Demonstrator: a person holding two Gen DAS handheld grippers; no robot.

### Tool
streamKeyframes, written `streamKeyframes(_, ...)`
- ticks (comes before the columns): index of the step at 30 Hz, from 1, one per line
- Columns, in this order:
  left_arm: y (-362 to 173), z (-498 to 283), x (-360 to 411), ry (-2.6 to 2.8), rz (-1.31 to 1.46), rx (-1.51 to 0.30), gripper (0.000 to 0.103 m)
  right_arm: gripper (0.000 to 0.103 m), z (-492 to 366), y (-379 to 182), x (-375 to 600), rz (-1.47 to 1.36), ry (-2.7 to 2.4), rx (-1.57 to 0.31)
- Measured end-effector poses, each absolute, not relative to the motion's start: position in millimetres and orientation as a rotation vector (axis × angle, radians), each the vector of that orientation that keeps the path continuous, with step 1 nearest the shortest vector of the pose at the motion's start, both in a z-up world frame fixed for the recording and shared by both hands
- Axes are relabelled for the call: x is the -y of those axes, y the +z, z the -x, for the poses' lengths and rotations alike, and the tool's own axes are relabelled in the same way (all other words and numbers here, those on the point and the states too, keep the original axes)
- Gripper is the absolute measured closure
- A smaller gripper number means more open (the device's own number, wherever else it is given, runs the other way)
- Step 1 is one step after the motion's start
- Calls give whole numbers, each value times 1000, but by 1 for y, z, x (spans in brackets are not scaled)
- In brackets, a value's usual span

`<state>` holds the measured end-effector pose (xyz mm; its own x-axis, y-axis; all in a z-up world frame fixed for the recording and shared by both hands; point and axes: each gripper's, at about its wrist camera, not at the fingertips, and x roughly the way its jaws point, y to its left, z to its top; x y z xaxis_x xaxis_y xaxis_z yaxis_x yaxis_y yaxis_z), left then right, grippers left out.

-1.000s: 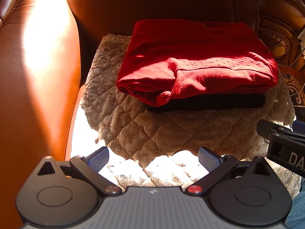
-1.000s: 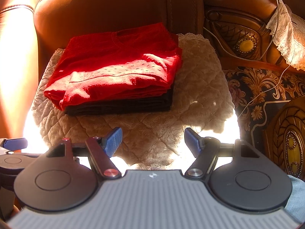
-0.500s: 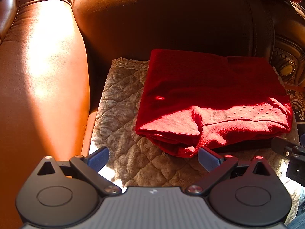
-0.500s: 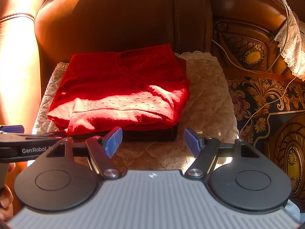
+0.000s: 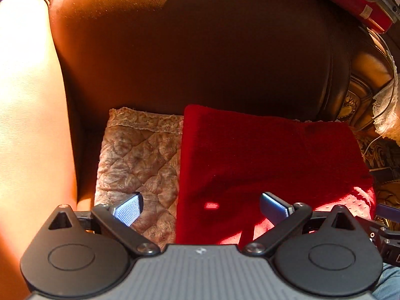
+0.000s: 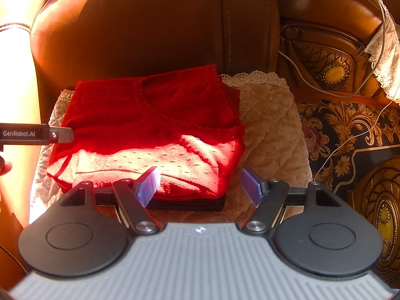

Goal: Organize soft objects
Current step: 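Lower both grippers onto the red sweater stack edges and close them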

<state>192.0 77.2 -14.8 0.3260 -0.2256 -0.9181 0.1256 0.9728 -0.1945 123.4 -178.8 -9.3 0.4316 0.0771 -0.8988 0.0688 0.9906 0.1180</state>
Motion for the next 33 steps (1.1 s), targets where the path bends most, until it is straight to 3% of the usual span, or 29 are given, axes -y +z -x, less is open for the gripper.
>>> streamKeyframes(11, -85, -217, -134, -533, 560, -1278, 1, 23, -133, -14, 171, -133, 19, -1114)
streamKeyframes(19, -106, -224, -116, -640, 554, -1335, 0, 23, -141, -23, 170, -138, 17, -1133)
streamKeyframes(26, -93, -221, -85, -808, 449, -1378, 0, 23, -143, -26, 172, -154, 25, -1137)
streamKeyframes(33, -95, -217, -101, -850, 627, -1327, 1, 23, -144, -30, 181, -195, 31, -1139)
